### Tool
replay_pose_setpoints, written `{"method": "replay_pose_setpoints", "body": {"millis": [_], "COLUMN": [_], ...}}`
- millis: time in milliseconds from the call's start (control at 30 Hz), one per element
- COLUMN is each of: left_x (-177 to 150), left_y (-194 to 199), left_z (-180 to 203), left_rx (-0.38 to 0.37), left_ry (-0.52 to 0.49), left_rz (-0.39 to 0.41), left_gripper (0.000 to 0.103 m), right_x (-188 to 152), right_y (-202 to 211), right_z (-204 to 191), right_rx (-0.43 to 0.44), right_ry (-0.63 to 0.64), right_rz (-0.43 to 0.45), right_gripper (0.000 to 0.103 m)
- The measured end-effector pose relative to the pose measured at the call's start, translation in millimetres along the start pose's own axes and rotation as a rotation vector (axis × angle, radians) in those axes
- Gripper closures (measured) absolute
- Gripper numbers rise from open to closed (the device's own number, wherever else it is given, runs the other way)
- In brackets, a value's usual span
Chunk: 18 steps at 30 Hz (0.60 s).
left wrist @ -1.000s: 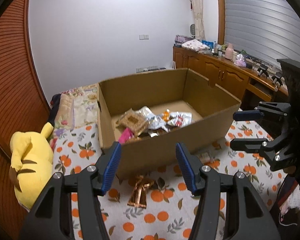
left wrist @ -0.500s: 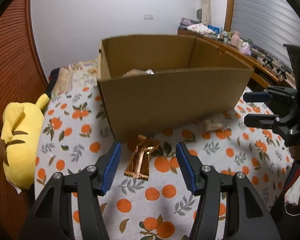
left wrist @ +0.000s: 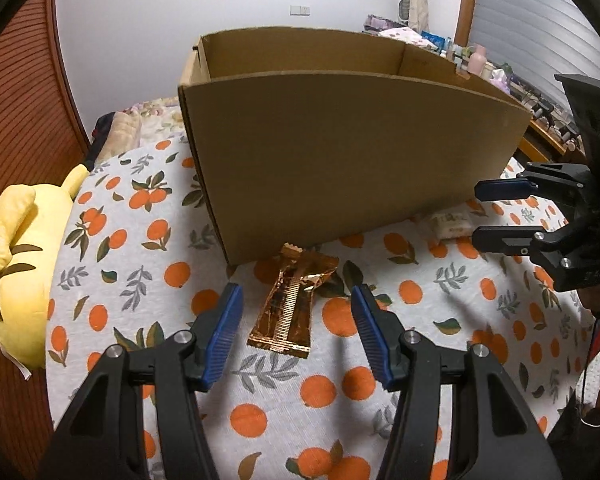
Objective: Organize snacks
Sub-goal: 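Move both tools back to the table toward the last two snacks, then grasp the small white bar with the right tool while the left tool grasps the brown-gold candy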
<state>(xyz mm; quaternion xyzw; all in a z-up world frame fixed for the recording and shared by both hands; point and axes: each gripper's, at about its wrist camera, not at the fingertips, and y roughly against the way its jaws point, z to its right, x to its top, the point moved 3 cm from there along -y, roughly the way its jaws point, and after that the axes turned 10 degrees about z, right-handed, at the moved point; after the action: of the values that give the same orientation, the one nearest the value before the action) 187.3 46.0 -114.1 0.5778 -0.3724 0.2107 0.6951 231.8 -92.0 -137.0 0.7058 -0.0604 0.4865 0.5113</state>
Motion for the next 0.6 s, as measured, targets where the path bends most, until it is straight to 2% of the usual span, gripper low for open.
{"method": "replay_pose_setpoints", "body": {"millis": [100,533,600], "left_x": [-1,-3,-3], "left_y": [-5,-20,-20], "left_z": [-2,-2,-2], "left_rx": [-0.003,-0.009,-0.01], "left_ry": [0.004,0.005,0.006], "left_rz": [-0.01,-0.032,-0.032], "left_gripper": [0.048,0.052,0.052], "right_x": [-2,-5,-7], "right_y": [-11,-36,-37], "right_z": [1,2,3], "right_rx": [0.006,0.013,0.011], "right_ry": [0.009,0.043,0.044], "right_rz": [-0.021,-0.072,-0.076], "right_gripper": [0.042,0.045,0.051]}}
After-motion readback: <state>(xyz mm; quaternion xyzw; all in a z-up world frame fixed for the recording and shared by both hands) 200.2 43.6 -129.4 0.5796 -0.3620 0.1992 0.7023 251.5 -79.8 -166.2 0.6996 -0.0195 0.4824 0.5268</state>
